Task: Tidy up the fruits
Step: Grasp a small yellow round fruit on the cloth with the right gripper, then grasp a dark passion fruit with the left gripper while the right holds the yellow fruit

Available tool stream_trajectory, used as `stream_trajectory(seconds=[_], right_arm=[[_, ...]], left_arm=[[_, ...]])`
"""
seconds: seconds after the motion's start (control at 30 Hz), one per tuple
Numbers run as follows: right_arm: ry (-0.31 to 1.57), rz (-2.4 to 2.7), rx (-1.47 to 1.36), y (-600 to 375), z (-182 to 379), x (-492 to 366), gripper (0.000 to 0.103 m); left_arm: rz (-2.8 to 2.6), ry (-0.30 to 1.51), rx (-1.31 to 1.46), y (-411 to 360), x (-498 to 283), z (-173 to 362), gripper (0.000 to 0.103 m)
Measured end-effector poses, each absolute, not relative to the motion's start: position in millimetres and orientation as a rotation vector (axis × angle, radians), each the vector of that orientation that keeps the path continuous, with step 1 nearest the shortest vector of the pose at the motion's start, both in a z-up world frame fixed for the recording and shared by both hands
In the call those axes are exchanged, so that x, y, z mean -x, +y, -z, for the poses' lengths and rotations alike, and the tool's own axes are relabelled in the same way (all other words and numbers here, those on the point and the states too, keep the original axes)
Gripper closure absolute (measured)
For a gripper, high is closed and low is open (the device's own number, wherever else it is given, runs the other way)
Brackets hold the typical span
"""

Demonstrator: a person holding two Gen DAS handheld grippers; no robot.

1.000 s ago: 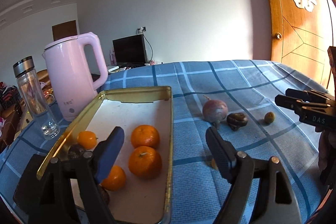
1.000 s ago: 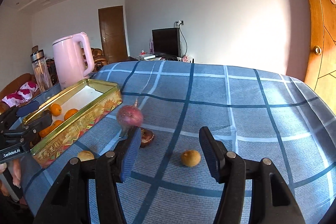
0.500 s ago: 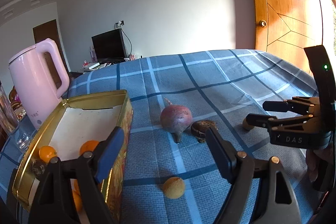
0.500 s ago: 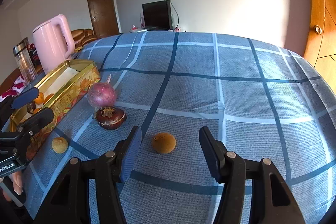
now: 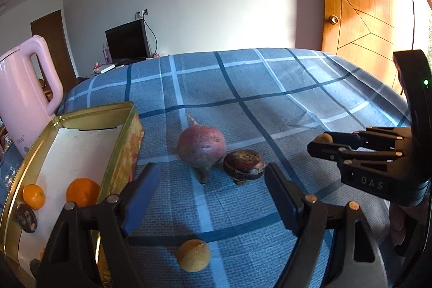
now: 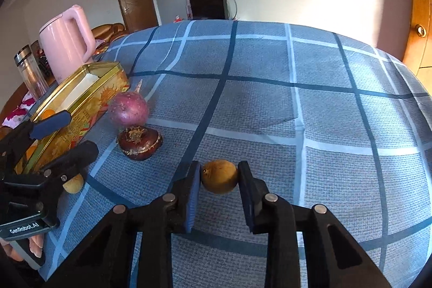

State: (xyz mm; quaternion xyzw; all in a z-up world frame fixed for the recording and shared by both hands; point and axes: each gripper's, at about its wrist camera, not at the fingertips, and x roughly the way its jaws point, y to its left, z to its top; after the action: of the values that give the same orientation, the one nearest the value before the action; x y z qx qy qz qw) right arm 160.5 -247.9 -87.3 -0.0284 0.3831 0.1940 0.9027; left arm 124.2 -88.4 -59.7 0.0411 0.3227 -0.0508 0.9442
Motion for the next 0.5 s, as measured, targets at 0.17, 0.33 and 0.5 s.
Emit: stream_trajectory(seconds=[0.17, 0.33, 0.5], right_arm=[[0.725, -0.338, 0.011, -262.7, 77.2, -154.3, 0.073], [0.716, -0.336, 0.016, -263.1, 74.2, -154.8, 0.073], [0.708, -0.335, 0.018, -261.3, 74.3, -153.9, 0.073]], left_arm=[[0.145, 0.713, -0.096, -106.8, -138.2, 67.4, 0.023], [0.157, 0.768, -0.107, -118.0, -151.1, 74.5, 0.031], [0.168, 0.840, -0.102, -124.5, -164.7, 84.5, 0.046]])
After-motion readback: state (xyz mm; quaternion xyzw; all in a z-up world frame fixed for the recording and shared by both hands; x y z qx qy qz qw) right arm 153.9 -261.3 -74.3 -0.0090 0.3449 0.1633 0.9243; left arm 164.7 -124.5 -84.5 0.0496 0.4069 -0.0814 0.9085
